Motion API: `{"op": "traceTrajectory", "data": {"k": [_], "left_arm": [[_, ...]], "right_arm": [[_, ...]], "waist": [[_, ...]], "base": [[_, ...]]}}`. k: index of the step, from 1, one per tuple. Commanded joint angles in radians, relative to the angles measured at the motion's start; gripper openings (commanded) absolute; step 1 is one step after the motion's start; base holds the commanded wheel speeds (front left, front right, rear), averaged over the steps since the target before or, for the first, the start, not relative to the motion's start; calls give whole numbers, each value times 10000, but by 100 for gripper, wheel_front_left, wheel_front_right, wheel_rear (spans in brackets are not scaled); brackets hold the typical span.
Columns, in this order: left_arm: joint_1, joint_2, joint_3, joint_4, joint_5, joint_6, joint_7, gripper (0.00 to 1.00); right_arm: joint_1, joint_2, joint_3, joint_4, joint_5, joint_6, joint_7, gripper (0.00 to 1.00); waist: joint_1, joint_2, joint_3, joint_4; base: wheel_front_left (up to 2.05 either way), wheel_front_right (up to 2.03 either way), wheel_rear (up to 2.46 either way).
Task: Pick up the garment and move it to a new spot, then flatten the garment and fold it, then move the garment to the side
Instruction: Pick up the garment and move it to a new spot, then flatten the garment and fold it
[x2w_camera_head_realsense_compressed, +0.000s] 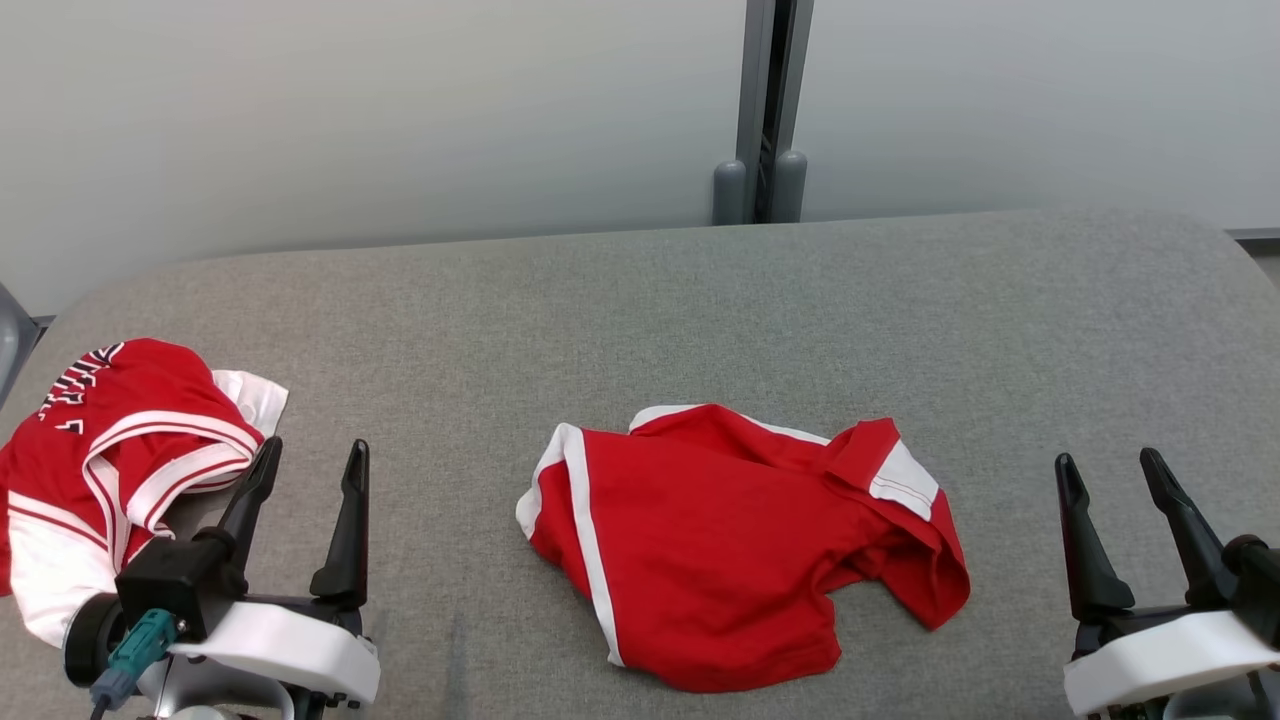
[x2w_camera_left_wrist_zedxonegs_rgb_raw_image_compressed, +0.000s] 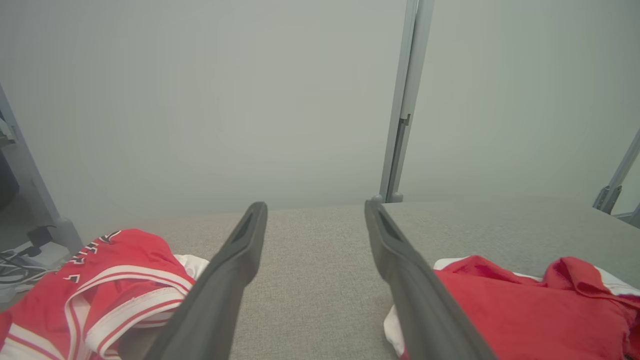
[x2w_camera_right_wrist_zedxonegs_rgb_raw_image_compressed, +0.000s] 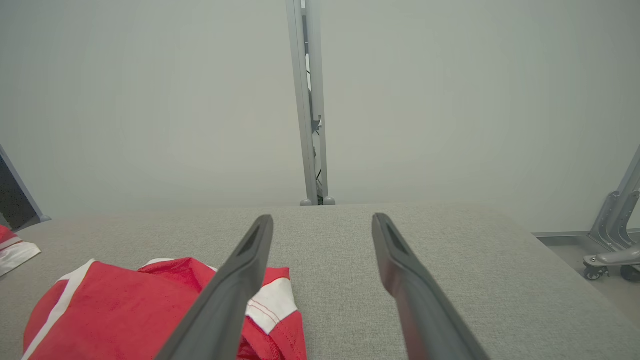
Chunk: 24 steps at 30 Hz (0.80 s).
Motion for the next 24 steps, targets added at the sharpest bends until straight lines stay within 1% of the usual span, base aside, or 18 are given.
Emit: {"op": "traceTrajectory", "data": {"k": [1, 11, 24], "left_arm": [[113, 45, 30, -58, 65, 57, -50, 100], [364, 111, 8, -60, -65, 146, 21, 100], [193, 140, -65, 54, -108, 141, 59, 100]], "right_arm": [[126, -43, -35, -70, -32, 1, 63, 100], [507, -45, -73, -428, 12, 1, 276, 100], [597, -43, -92, -578, 74, 1, 306, 100]], "waist": [[0, 0, -92, -5], [0, 0, -268, -6], [0, 0, -292, 6]], "base": [[0, 0, 0], [0, 0, 0], [0, 0, 0]]}}
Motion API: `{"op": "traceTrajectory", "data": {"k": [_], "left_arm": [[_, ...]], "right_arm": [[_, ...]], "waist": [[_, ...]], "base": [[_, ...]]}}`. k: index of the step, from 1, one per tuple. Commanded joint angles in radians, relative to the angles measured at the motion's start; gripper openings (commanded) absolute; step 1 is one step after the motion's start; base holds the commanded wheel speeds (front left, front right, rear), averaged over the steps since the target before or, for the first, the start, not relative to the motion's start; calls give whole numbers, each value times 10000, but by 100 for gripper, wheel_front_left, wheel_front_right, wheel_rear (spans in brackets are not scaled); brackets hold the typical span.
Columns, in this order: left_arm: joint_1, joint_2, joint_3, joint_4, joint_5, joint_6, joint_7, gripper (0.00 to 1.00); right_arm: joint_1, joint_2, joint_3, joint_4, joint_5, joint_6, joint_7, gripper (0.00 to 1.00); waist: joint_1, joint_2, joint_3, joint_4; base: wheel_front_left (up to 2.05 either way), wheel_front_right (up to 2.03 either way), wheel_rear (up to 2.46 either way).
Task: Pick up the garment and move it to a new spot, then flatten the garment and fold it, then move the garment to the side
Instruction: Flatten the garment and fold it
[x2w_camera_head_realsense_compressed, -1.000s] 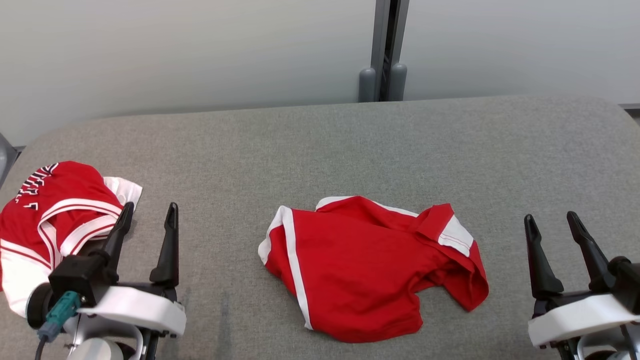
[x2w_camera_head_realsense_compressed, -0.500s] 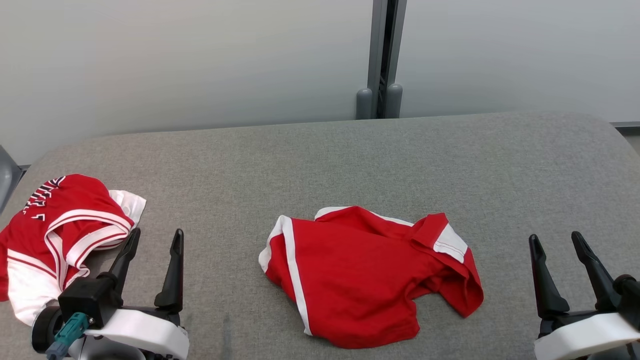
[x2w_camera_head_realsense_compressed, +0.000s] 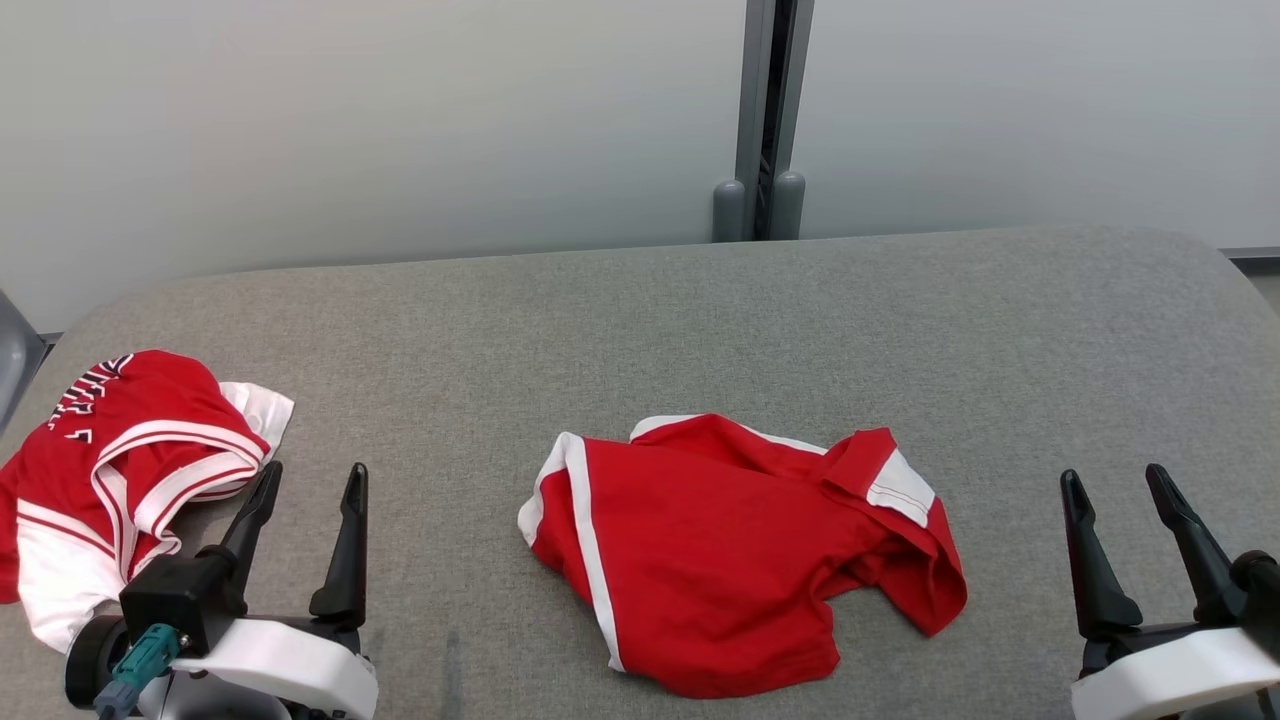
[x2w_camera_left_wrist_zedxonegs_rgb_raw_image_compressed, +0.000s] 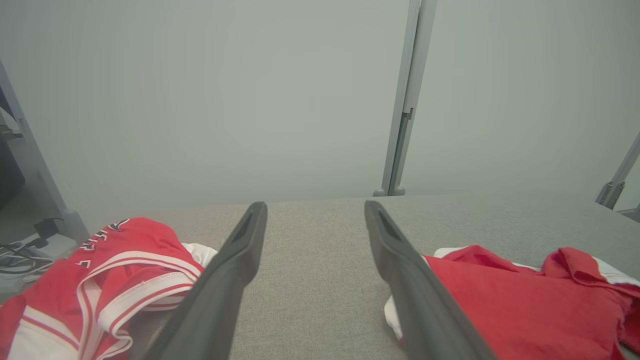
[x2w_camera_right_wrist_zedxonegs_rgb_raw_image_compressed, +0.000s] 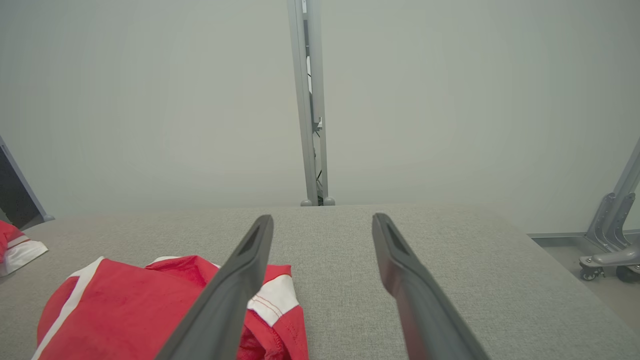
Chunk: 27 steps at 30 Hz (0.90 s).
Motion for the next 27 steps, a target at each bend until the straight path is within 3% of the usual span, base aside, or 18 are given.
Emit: {"op": "traceTrajectory", "data": {"k": [1, 10, 21, 27], "left_arm": [[-135, 64, -2, 14, -12, 55, 4, 100], [-254, 44, -55, -4, -6, 84, 1, 100], [-679, -157, -184, 119, 59, -38, -203, 100], [-1088, -415, -262, 181, 79, -150, -438, 100]], "right_arm": [[102, -43, -8, -59, 47, 1, -24, 100], [81, -42, 430, -236, -169, 1, 82, 100], [-167, -835, 4058, 430, 23, -1, 962, 100], [-555, -1249, 5102, 1539, 119, -1, 1287, 100]], "waist": [[0, 0, 11, 2], [0, 0, 64, 145], [0, 0, 534, 1098], [0, 0, 1204, 1741]], "base": [[0, 0, 0], [0, 0, 0], [0, 0, 0], [0, 0, 0]]}}
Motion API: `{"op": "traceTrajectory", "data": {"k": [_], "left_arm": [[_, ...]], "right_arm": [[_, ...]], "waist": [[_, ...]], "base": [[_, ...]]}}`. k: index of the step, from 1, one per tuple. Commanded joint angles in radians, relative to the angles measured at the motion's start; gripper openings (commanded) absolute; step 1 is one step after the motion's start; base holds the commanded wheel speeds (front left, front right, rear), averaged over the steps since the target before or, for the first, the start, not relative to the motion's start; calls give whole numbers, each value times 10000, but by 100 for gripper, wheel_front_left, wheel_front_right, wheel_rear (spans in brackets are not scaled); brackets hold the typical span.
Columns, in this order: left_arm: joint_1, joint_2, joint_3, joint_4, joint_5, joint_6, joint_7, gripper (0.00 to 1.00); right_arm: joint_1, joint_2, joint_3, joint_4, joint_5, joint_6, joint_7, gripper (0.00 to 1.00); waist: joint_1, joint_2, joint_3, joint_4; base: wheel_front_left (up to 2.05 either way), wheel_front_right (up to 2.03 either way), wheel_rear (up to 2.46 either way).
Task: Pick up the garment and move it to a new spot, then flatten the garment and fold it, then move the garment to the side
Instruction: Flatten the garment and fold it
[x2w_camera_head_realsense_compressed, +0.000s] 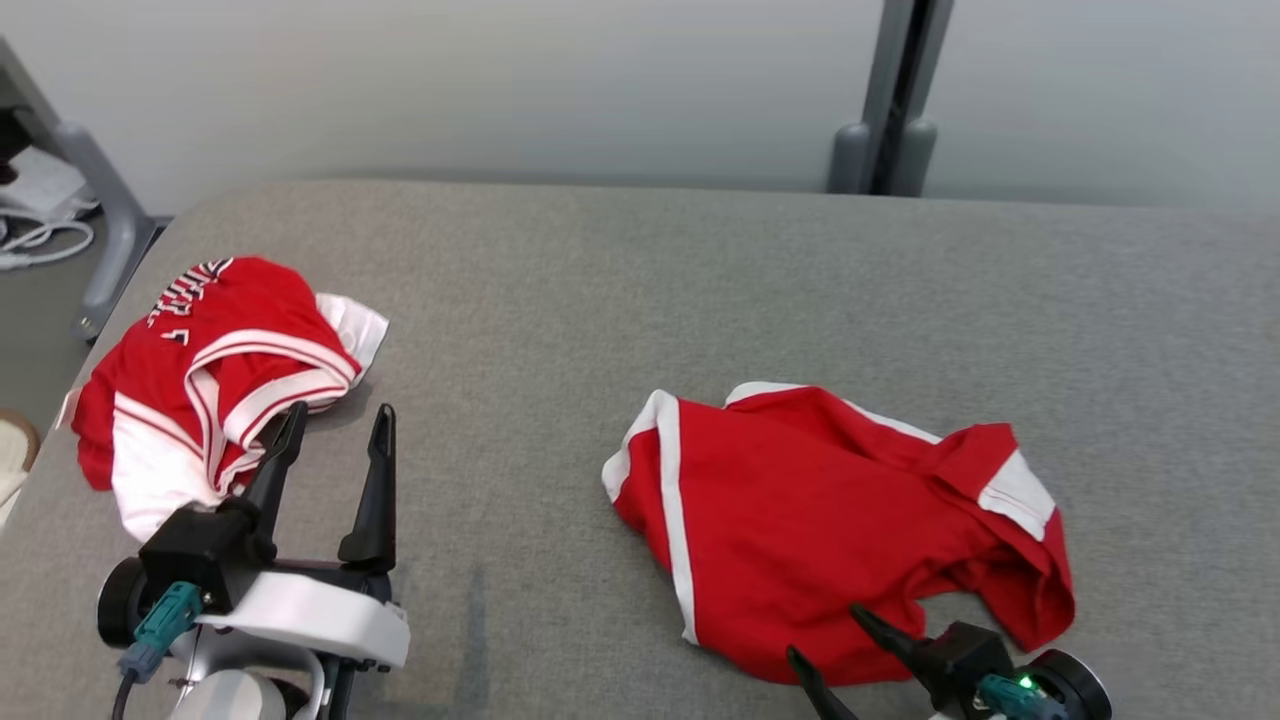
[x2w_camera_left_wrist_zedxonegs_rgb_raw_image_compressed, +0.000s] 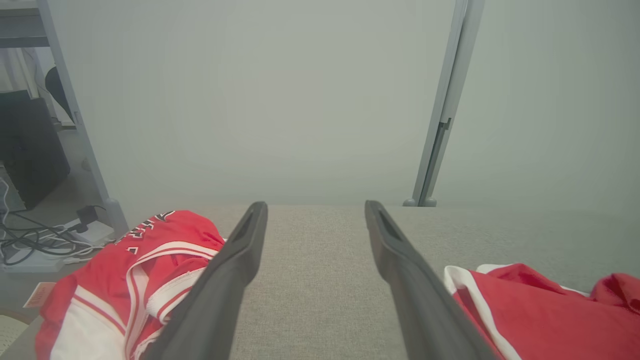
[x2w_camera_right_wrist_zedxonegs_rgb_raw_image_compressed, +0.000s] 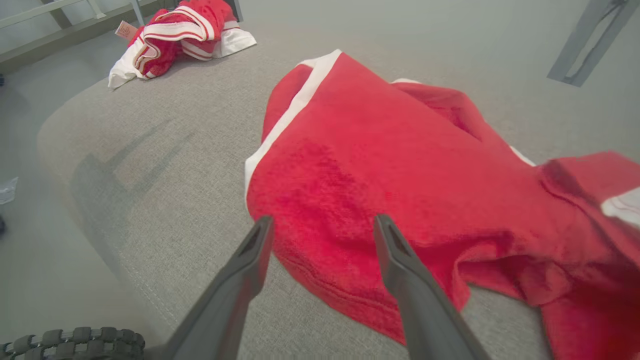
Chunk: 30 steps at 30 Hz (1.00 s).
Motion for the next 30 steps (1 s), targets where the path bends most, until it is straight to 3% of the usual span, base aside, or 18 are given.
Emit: {"op": "traceTrajectory", "data": {"k": [1, 13, 14, 15, 16, 23, 30], "left_arm": [[-279, -90, -20, 57, 36, -86, -112, 100], [-993, -595, -87, 580, 154, -336, -499, 100], [-1032, -620, -74, 623, 155, -336, -521, 100], [-1061, -640, -57, 672, 140, -350, -547, 100], [-1090, -659, -34, 719, 146, -365, -556, 100], [-1190, -602, 134, 824, 235, -393, -649, 100], [-1205, -428, 222, 680, 277, -298, -603, 100]], "right_arm": [[-242, -155, 126, 362, 49, -3, 84, 100], [-981, -565, 762, 1781, 275, -3, 727, 100], [-1052, -587, 817, 1795, 343, -3, 794, 42], [-1111, -604, 861, 1775, 456, -3, 840, 33], [-1163, -635, 963, 1737, 593, -1, 952, 0], [-1379, -867, 1044, 237, 2349, -1, 1859, 0], [-1173, -930, -351, -2216, 5201, -1, 3283, 0]], "waist": [[0, 0, 471, 438], [0, 0, 1488, 877], [0, 0, 1547, 853], [0, 0, 1597, 822], [0, 0, 1637, 782], [0, 0, 1767, 305], [0, 0, 1878, -255]], "base": [[0, 0, 0], [0, 0, 0], [0, 0, 0], [0, 0, 0], [0, 0, 0], [0, 0, 0], [0, 0, 0]]}}
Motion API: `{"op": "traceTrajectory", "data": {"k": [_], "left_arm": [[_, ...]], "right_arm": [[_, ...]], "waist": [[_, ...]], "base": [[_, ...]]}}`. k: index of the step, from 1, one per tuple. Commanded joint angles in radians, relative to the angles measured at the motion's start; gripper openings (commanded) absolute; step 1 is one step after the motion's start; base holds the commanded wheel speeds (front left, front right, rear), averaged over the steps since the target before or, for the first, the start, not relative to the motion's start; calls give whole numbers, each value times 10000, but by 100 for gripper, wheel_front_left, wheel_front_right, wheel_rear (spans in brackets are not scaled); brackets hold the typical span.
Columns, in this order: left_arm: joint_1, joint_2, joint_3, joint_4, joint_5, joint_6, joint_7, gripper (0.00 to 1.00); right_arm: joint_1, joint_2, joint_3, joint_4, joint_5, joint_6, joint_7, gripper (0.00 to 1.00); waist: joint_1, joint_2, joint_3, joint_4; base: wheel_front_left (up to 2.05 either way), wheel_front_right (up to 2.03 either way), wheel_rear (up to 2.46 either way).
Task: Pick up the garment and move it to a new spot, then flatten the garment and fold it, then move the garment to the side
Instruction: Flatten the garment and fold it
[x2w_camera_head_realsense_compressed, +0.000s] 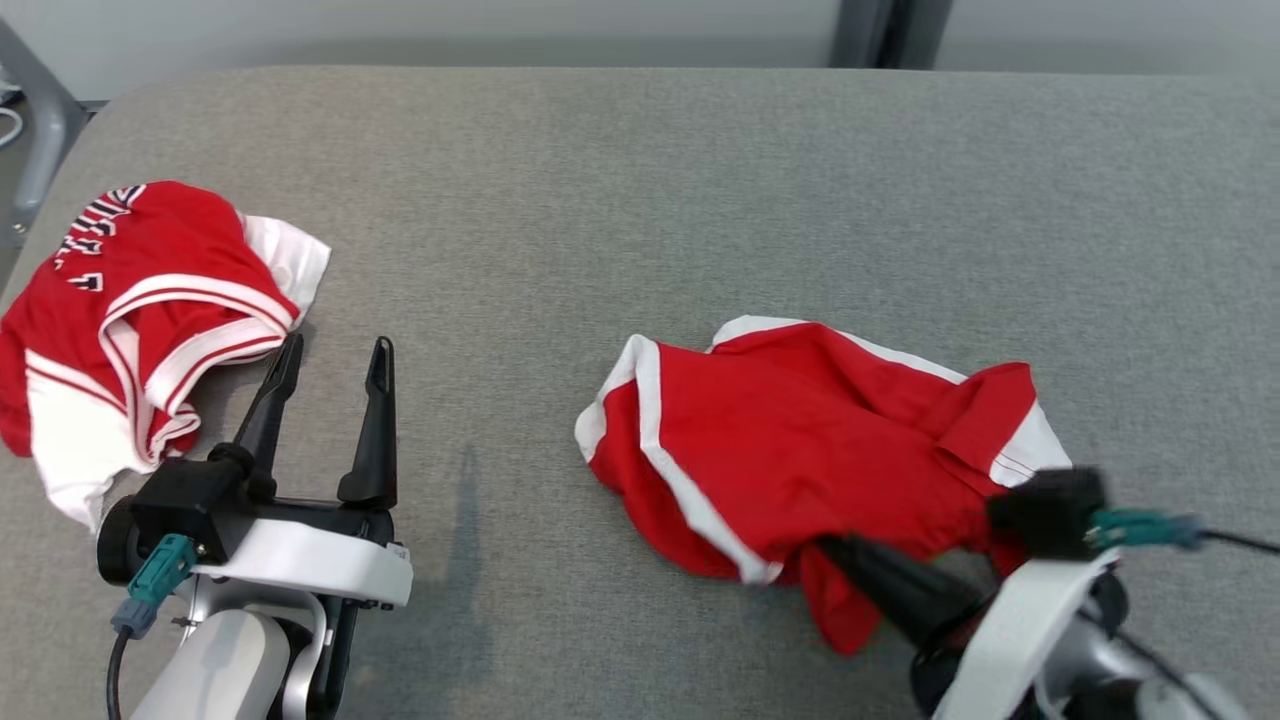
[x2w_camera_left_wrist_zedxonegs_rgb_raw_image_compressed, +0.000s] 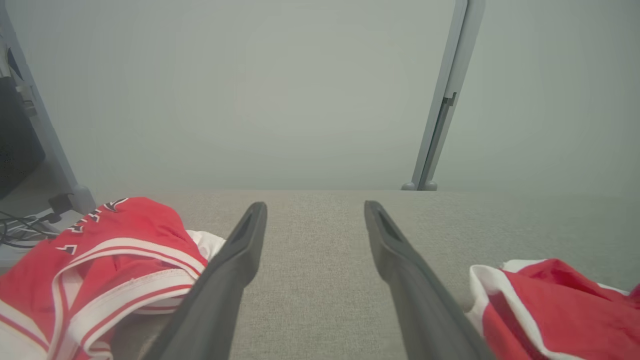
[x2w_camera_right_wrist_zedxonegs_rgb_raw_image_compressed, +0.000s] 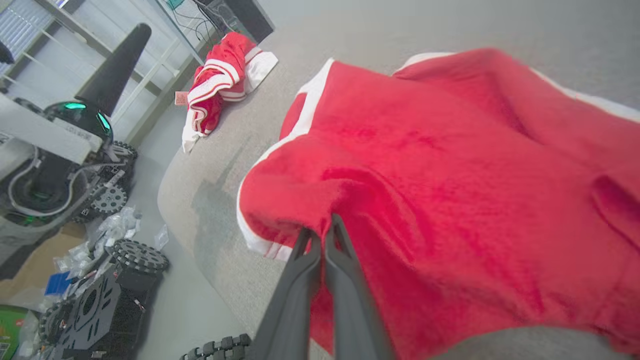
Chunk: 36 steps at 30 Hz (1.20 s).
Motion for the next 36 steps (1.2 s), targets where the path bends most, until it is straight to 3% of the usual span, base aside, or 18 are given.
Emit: {"op": "traceTrajectory", "data": {"k": [1, 5, 8, 14, 20, 21, 22, 23, 30, 36], "left_arm": [[-151, 84, 47, -38, 67, 50, 17, 100], [-261, 129, 30, -162, 98, 81, 81, 100], [-340, 165, 9, -241, 95, 83, 117, 100], [-555, 193, -67, -348, 167, 54, 196, 100], [-729, 174, -132, -359, 192, 24, 225, 100], [-756, 176, -130, -352, 190, 24, 218, 100], [-783, 173, -131, -335, 193, 20, 209, 100], [-792, 174, -131, -308, 192, 7, 196, 100], [-767, 178, -162, -217, 210, 106, 176, 100], [-640, 252, -83, -249, 211, 241, 173, 100]], "right_arm": [[66, 28, -323, -288, 378, 1, 99, 0], [-83, 223, -1629, -954, 1305, 1, 408, 0], [-281, 298, -2705, -732, 1871, 1, 586, 0], [-981, 356, -4333, 1172, 2102, 4, 734, 0], [-1664, 318, -4533, 2683, 1966, 2, 357, 0], [-1777, 322, -4497, 2867, 1985, 2, 213, 27], [-1881, 301, -4490, 3045, 1964, 2, 48, 89], [-1945, 310, -4450, 3202, 1985, 2, -99, 100], [-1781, 229, -4888, 3478, 1543, 2, -2198, 100], [-1509, 296, -5420, 2610, 26, 2, -4605, 100]], "waist": [[0, -1, 78, -157], [0, -1, 208, -365], [0, -1, 318, -482], [0, -1, 642, -589], [0, -1, 932, -600], [0, -1, 972, -612], [0, -1, 1008, -623], [0, -1, 1030, -634], [0, -1, 885, -834], [0, -1, 611, -1070]], "base": [[0, 0, 0], [0, 0, 0], [0, 0, 0], [0, 0, 0], [0, 0, 0], [0, 0, 0], [0, 0, 0], [0, 0, 0], [0, 0, 0], [0, 0, 0]]}}
